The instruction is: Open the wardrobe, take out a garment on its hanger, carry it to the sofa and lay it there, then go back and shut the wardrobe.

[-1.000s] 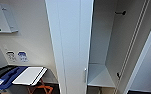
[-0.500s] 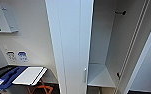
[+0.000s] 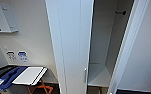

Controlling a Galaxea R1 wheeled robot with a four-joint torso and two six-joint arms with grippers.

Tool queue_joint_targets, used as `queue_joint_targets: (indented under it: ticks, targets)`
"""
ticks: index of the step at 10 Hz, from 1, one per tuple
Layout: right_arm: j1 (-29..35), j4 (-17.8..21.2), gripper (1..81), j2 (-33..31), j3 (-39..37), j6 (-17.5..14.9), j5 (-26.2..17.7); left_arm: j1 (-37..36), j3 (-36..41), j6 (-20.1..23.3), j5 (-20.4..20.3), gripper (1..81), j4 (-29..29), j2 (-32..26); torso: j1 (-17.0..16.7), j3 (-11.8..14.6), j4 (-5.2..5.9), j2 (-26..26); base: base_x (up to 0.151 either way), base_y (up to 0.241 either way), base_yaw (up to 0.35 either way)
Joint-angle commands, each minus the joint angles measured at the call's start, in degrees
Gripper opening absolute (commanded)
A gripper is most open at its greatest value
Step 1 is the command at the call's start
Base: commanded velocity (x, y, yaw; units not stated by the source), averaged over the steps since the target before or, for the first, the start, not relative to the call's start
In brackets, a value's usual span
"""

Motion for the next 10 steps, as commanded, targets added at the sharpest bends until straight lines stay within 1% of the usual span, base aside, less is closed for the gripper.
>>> queue_joint_targets:
  ticks: [1, 2, 3, 5, 6, 7, 8, 9, 10]
  targets:
    - [6.1, -1.5, 81.1, 0.8, 0.6, -0.1, -1.7, -2.2, 0.5, 0.1, 1.9, 81.1, 0.8, -0.7, 0.0, 0.0, 0.00, 0.0, 0.000, 0.000, 0.000]
    - [6.0, -3.7, 81.1, 1.9, 0.0, -0.1, -2.1, -2.2, 0.4, 0.1, 1.9, 81.1, 0.8, -0.6, 0.0, 0.0, 0.00, 0.0, 0.000, 0.000, 0.000]
    - [5.5, -6.3, 81.1, 3.5, -1.2, -0.1, -3.4, -2.2, 0.4, 0.2, 1.9, 81.1, 0.8, -0.3, 0.0, 0.0, 0.00, 0.0, 0.000, 0.000, 0.000]
    - [4.6, -12.4, 81.1, 8.1, -5.7, -0.1, -8.3, -2.1, -0.7, 0.3, 1.9, 81.1, 1.0, 0.6, 0.0, 0.0, 0.00, 0.0, 0.000, 0.000, 0.000]
    - [3.5, -15.4, 81.1, 10.2, -8.0, -0.1, -9.7, -2.1, -1.2, 0.3, 2.0, 81.1, 1.0, 1.1, 0.0, 0.0, 0.00, 0.0, 0.000, 0.000, 0.000]
    - [1.4, -18.1, 81.1, 12.1, -11.4, -0.1, -11.5, -1.8, -2.7, 0.3, 2.0, 81.1, 0.7, 1.9, 0.0, 0.0, 0.00, 0.0, 0.000, 0.000, 0.000]
    - [-0.9, -19.3, 81.1, 13.4, -14.5, -0.2, -12.6, -1.8, -5.1, 0.3, 2.0, 81.1, 0.6, 3.3, 0.0, 0.0, 0.00, 0.0, 0.000, 0.000, 0.000]
    - [-3.9, -20.8, 81.1, 14.6, -17.6, -0.9, -13.1, -1.8, -7.6, 0.2, 2.2, 81.1, 0.7, 4.9, 0.0, 0.0, 0.00, 0.0, 0.000, 0.000, 0.000]
    - [-6.9, -23.8, 81.1, 16.7, -22.4, -1.9, -13.7, -1.8, -10.5, 0.2, 2.3, 81.1, 0.7, 7.1, 0.0, 0.0, 0.00, 0.0, 0.000, 0.000, 0.000]
